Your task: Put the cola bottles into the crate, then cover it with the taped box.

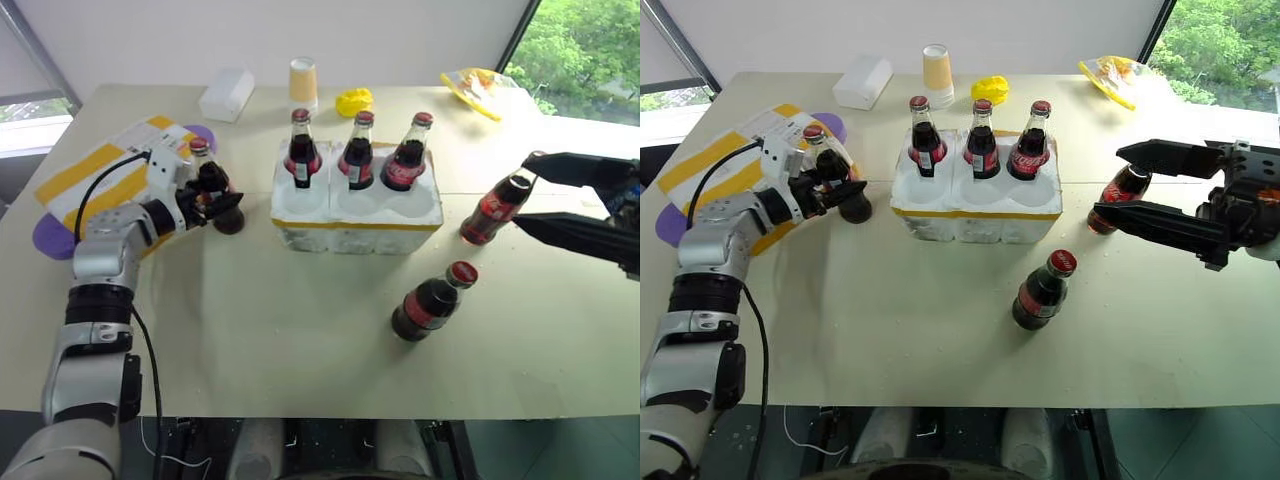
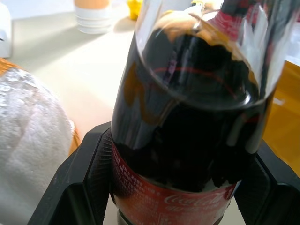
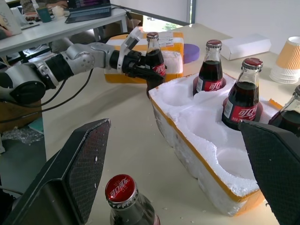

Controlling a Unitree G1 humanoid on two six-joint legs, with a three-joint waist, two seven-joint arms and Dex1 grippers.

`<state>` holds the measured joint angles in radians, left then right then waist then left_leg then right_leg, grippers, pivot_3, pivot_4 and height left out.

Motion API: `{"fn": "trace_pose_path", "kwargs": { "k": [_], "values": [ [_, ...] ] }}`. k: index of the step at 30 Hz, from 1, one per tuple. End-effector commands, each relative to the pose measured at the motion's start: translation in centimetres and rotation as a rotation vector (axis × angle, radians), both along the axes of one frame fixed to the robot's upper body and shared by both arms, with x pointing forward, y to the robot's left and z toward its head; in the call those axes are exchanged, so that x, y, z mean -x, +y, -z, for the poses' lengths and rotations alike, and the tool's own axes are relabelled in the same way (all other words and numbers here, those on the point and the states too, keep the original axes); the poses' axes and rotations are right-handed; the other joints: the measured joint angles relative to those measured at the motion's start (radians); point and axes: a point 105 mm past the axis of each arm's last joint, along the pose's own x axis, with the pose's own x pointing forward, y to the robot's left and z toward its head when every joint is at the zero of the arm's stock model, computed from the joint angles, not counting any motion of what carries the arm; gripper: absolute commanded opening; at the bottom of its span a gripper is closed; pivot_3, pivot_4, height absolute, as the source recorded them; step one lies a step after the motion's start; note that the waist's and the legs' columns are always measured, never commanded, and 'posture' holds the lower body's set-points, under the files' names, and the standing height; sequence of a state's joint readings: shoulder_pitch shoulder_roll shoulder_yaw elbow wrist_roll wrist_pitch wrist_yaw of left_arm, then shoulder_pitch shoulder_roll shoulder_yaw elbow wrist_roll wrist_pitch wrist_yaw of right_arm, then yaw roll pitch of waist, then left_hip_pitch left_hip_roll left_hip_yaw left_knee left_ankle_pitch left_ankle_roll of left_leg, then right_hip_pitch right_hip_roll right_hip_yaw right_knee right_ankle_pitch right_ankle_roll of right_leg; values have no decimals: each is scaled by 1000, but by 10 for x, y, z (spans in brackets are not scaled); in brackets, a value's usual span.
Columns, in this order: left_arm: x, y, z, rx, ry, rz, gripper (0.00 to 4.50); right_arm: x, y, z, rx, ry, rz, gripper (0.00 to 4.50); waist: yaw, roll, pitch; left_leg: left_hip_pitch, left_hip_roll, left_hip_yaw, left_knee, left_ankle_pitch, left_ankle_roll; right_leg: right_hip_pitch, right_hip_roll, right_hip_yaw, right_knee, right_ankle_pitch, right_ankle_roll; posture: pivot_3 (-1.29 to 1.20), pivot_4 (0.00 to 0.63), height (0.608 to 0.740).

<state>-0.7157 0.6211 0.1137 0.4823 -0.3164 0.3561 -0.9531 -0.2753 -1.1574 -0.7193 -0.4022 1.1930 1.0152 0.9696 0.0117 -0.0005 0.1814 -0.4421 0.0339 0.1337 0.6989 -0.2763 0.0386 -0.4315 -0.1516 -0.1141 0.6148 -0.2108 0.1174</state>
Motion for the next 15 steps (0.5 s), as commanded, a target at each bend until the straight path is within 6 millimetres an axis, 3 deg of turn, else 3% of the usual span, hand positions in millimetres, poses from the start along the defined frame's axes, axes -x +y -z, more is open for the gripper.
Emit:
{"fn": "trace_pose_path", "kwargs": {
  "k": [1,4,8,11,15],
  "values": [
    [19,-12,-63,-4,-113,173,2779,5,-1,-9,10,-58,-2,4500,0,-1,1,0,0,0,0,0,0,-1,0,0,0,0,0,0,150,740],
    [34,-21,-95,7,-117,292,2779,4,-1,-7,12,-52,-3,4500,3,-5,3,-1,0,0,0,0,0,-1,0,0,1,0,0,0,150,740],
    [37,-35,-126,12,-142,383,2779,3,-3,-4,9,-47,0,4500,5,-9,5,-2,-1,-1,1,0,0,0,0,-1,0,0,0,0,150,740],
    [36,-64,-150,36,-170,496,2779,1,-4,-5,-29,-49,9,4500,5,-9,5,-1,-2,-1,1,0,1,1,0,-1,-1,1,1,0,150,740],
    [30,-97,-148,18,-158,607,2779,1,-5,-7,-44,-56,20,4500,3,-9,5,-1,-2,0,1,0,1,2,0,-1,-1,1,2,0,150,740]
  ]
}}
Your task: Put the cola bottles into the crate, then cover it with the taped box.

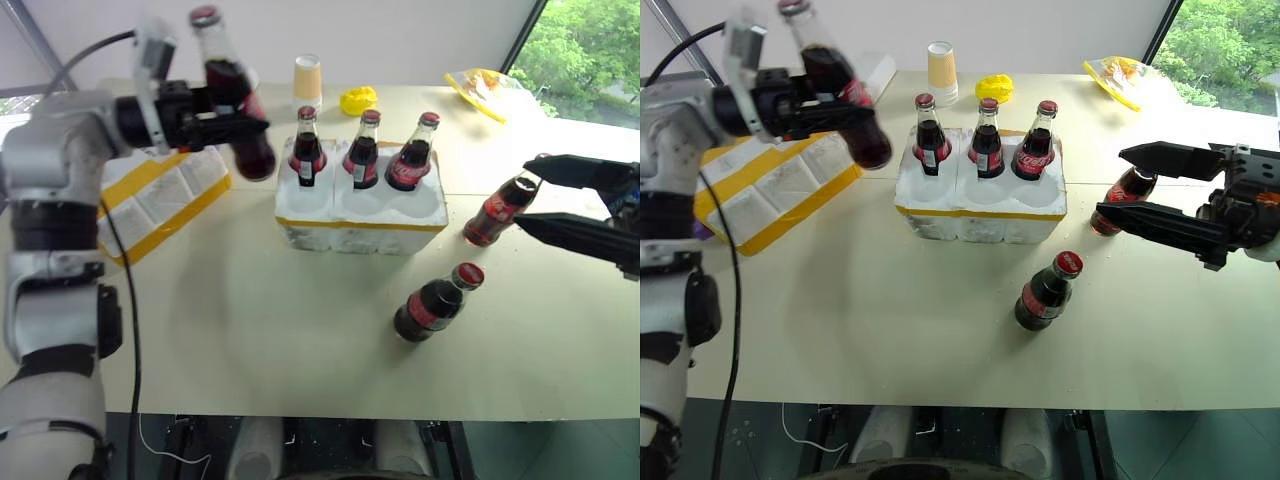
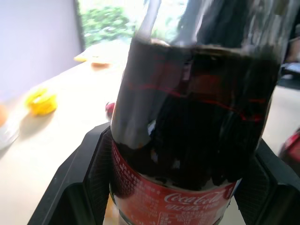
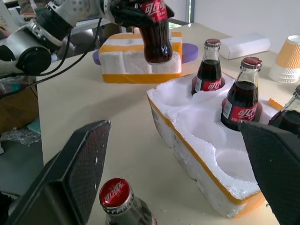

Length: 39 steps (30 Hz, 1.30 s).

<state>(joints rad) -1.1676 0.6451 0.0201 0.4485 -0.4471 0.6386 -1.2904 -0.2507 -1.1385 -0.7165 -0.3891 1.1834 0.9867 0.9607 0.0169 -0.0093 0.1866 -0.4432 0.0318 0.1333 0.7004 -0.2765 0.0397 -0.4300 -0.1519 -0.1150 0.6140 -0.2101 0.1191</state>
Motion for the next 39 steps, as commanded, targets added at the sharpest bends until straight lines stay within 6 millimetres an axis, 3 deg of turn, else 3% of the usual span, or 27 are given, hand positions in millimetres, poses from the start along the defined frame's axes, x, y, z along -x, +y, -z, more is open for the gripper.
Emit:
{"fn": "trace_pose_path", "kwargs": {
  "k": [1,7,13,20,25,27,29,34,37,39],
  "values": [
    [-1,-20,-6,-24,-49,78,2779,5,-1,-11,-22,-58,4,4500,-4,0,0,0,0,0,0,0,0,0,0,0,0,0,0,0,150,740],
    [-13,-36,28,-134,-36,108,2779,9,-3,-7,-40,-46,40,4500,-9,0,1,0,1,1,-1,1,-2,-2,2,0,1,0,0,0,150,740],
    [-16,-35,44,-201,-66,119,2779,11,-5,-4,-59,-37,67,4500,-3,-1,1,-1,1,0,-1,1,-1,-2,0,0,1,0,0,0,150,740],
    [-21,-49,70,-160,-10,109,2779,8,-3,0,-67,-33,69,4500,-4,-1,1,-1,1,0,0,1,-1,-2,0,0,1,0,0,0,150,740],
    [-30,-48,83,-96,35,24,2779,1,-2,6,-51,-29,90,4500,-2,-1,1,-1,1,0,0,1,-1,-2,0,0,1,0,0,0,150,740],
    [-31,-46,84,-72,46,1,3840,-2,-3,9,-50,-26,102,4500,-2,-1,1,-1,1,-1,0,1,-1,-2,0,1,1,0,0,0,150,740],
    [-31,-43,83,-57,51,-7,4458,-5,-4,11,-47,-26,114,4500,-3,-1,1,-1,1,-1,0,1,-1,-2,0,0,1,0,0,0,150,740],
    [-18,-24,68,-44,21,-8,4458,-13,-11,11,-36,-52,166,4500,-7,-1,1,0,1,0,0,1,-1,-2,0,1,1,0,0,0,150,740],
    [8,-10,48,-14,32,49,4458,-10,-15,9,-36,-56,175,4500,-10,-1,1,0,1,0,0,1,-1,-2,1,1,1,0,0,0,150,740],
    [39,7,31,-9,56,110,4458,-7,-21,9,-25,-59,200,4500,-7,-1,1,0,2,0,0,1,-1,-2,1,1,2,0,0,0,150,740]
  ]
}}
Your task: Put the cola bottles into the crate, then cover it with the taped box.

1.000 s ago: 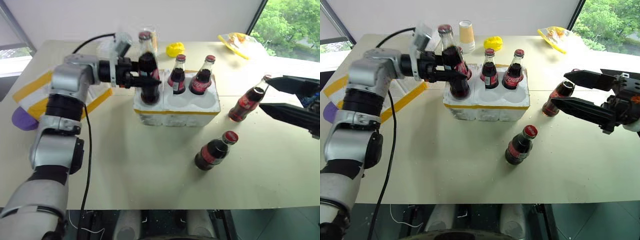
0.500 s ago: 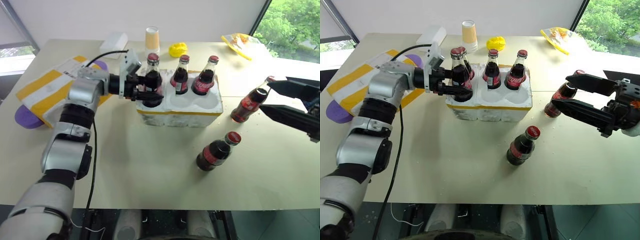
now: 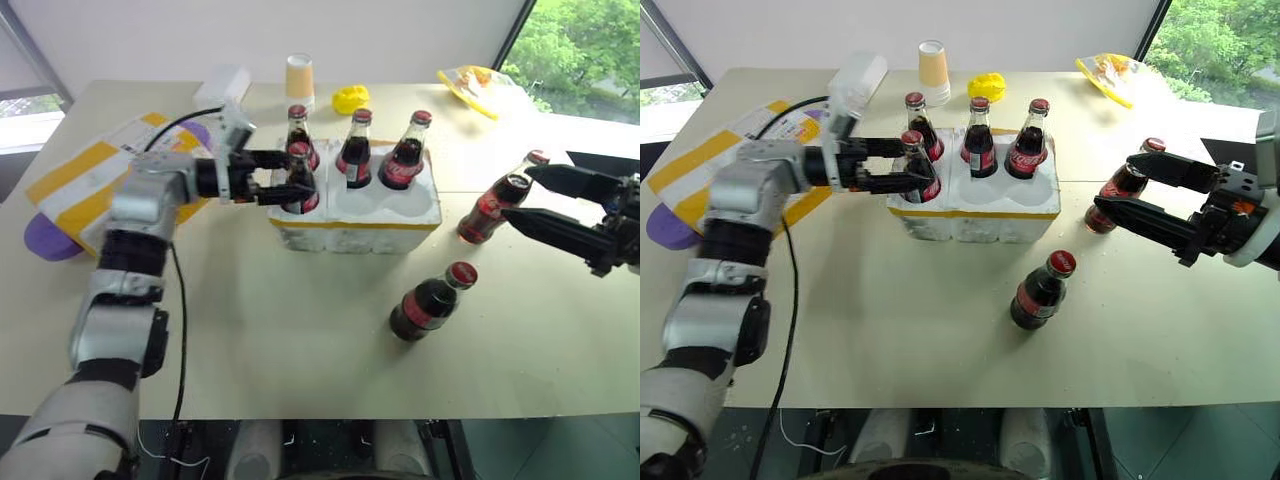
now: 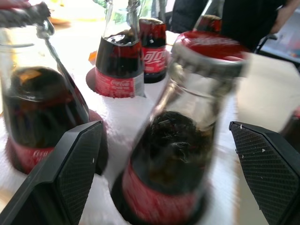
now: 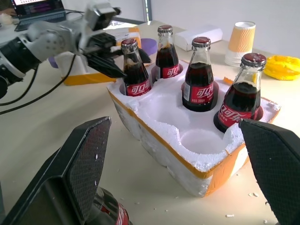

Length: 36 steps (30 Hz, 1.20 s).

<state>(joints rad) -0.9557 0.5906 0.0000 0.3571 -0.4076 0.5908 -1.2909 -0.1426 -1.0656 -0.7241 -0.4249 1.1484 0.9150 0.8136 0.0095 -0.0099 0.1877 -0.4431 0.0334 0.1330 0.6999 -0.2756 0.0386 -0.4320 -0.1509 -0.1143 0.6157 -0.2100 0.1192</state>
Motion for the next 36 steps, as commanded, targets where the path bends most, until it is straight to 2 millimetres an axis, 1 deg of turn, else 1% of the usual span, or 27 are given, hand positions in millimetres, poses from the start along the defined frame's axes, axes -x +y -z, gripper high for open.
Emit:
{"fn": "trace_pose_path", "kwargs": {
  "k": [1,2,3,4,5,6,7,10,13,15,17,20,22,24,28,31,36],
  "values": [
    [47,16,-41,41,-22,116,4458,7,-10,-10,21,-54,42,4500,0,0,0,0,0,0,0,0,0,0,0,0,0,0,0,0,150,740],
    [62,23,-45,29,-2,145,4458,9,-13,-9,28,-53,56,4500,1,0,0,0,0,0,0,0,0,0,0,0,0,0,0,0,150,740],
    [83,30,-48,13,30,193,4458,12,-18,-7,21,-45,81,4500,0,0,0,0,0,0,0,0,0,1,0,0,0,0,0,0,150,740],
    [100,33,-49,-10,60,234,4458,15,-24,-4,14,-38,107,4500,2,0,0,0,1,0,0,0,0,1,0,0,-1,0,0,0,150,740],
    [114,32,-45,-44,87,269,4458,16,-29,1,16,-29,137,4500,5,0,0,1,1,-1,0,0,0,2,-1,0,-1,0,0,0,150,740],
    [123,31,-39,-78,100,290,4458,18,-32,6,28,-18,161,4500,8,0,-1,1,1,-1,0,0,0,2,-1,0,-1,0,0,0,150,740],
    [127,27,-30,-112,100,301,4458,20,-32,14,47,-3,174,4500,12,1,-1,2,1,-2,0,0,0,5,-1,0,-1,-1,1,0,150,740],
    [126,19,-9,-156,94,302,4458,32,-28,30,49,38,170,4500,27,2,-1,5,0,-3,0,-1,0,8,-1,1,-2,-1,1,0,150,740],
    [115,9,10,-170,90,289,4458,49,-11,60,58,124,139,4500,34,2,-2,5,0,-5,1,0,0,8,0,1,-1,-2,-1,0,150,740],
    [108,7,18,-160,106,280,4458,60,2,78,65,173,110,4500,31,2,-2,5,0,-5,0,0,0,8,1,1,-1,-2,-1,0,150,740],
    [107,5,22,-162,106,290,4458,66,9,89,65,202,103,4500,27,2,-2,5,-1,-5,0,0,0,7,1,1,-1,-1,0,0,150,740],
    [108,1,21,-153,102,318,4458,68,12,96,51,214,115,4500,20,2,-2,5,-1,-4,0,0,0,6,1,1,-1,-1,0,0,150,740],
    [107,-3,18,-143,95,329,4458,68,14,99,23,219,120,4500,23,2,-2,5,-1,-4,0,0,0,6,1,2,-1,-2,-1,0,150,740],
    [104,-4,19,-156,77,336,4458,66,16,103,9,225,117,4500,29,2,-2,5,0,-4,0,-1,1,6,1,1,-1,-3,-3,0,150,740],
    [100,-9,19,-139,85,344,4458,66,29,113,-7,251,52,4500,30,2,-2,4,-1,-4,0,-1,1,6,0,2,-2,-3,-3,0,150,740],
    [100,-11,19,-146,77,352,4458,61,32,122,7,260,44,4500,28,2,-2,4,-1,-4,0,0,0,6,1,2,-2,-3,-3,0,150,740],
    [101,-12,15,-149,67,359,4458,54,33,128,-17,253,47,4500,29,2,-2,4,-1,-4,0,0,0,6,1,2,-2,-3,-3,0,150,740]
  ]
}}
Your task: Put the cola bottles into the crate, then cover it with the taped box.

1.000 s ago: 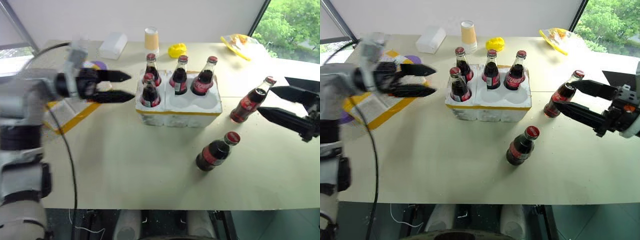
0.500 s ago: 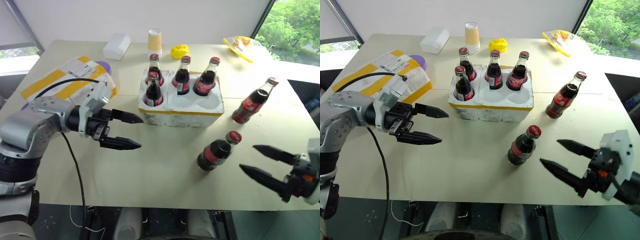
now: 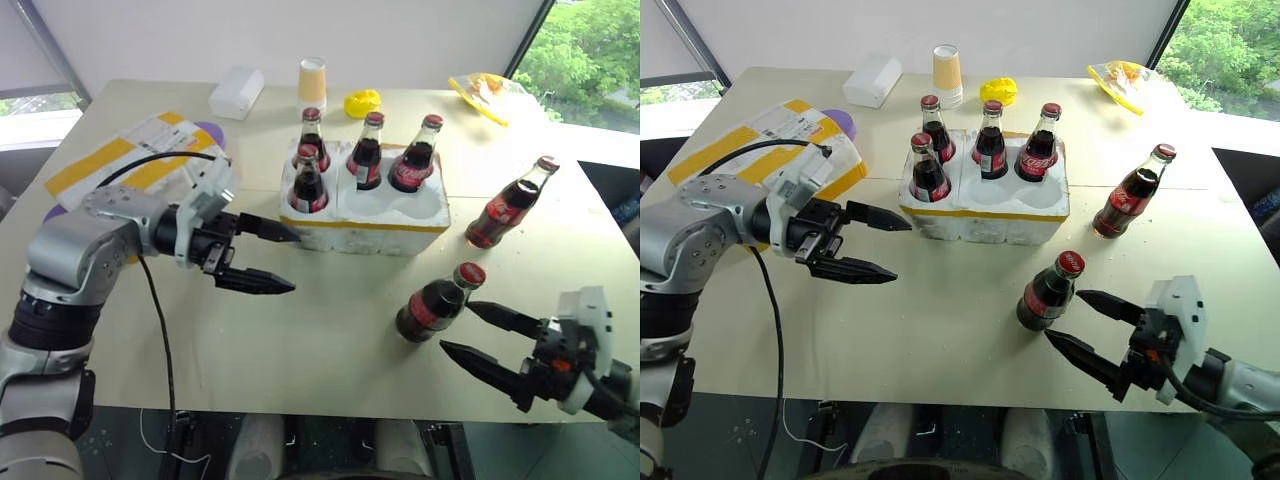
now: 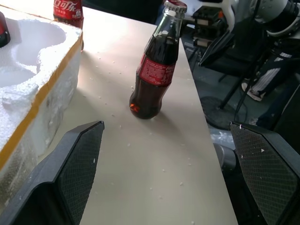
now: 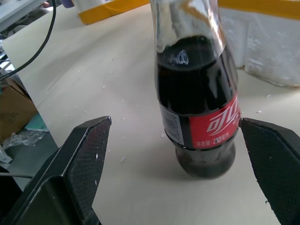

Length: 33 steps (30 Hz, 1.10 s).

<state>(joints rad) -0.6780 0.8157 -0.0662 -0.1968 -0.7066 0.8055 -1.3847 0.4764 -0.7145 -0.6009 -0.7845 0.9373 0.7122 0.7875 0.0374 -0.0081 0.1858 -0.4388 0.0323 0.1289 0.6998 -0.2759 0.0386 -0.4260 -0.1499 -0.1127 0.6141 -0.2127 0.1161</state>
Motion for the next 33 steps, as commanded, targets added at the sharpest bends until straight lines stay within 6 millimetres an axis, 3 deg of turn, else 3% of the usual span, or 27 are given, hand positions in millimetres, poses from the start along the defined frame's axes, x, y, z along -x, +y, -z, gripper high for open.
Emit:
{"fn": "trace_pose_path", "kwargs": {
  "k": [1,13,18,22,23,26,30,33],
  "values": [
    [2,-2,-9,1,-41,19,4458,-4,1,2,1,-25,4,4500,1,0,0,0,0,0,0,0,0,0,0,0,0,0,0,0,150,740],
    [5,-8,-4,-19,-65,33,4458,-34,9,21,-16,-31,6,4500,-1,0,0,0,0,0,0,0,0,0,0,0,0,0,0,0,150,740],
    [6,-9,-6,-11,-69,31,4458,-46,9,20,-39,-45,24,4500,0,0,0,0,0,0,0,0,0,0,0,0,0,1,1,0,150,740],
    [5,-9,-6,-7,-70,24,4500,-45,16,15,-75,-57,-14,3231,1,0,0,0,0,0,0,0,-1,0,0,0,1,2,3,0,150,740],
    [5,-9,-6,-4,-70,20,4500,-44,18,11,-78,-68,-29,2790,0,0,0,0,0,0,0,0,-1,0,0,0,1,2,3,0,150,740],
    [4,-9,-6,1,-72,8,4500,-42,24,-6,-56,-129,-82,2784,-1,0,0,0,0,1,0,0,-1,0,0,0,1,2,3,0,150,740],
    [4,-8,-6,8,-79,-9,4500,-48,34,-50,-103,-241,-153,2784,-7,2,1,0,0,1,0,1,-1,-1,0,1,1,2,3,0,150,740],
    [3,-8,-6,18,-91,-32,4500,-67,40,-90,-146,-360,-163,2784,-13,2,1,0,0,1,0,1,-1,-2,1,0,1,2,3,0,150,740]
  ]
}}
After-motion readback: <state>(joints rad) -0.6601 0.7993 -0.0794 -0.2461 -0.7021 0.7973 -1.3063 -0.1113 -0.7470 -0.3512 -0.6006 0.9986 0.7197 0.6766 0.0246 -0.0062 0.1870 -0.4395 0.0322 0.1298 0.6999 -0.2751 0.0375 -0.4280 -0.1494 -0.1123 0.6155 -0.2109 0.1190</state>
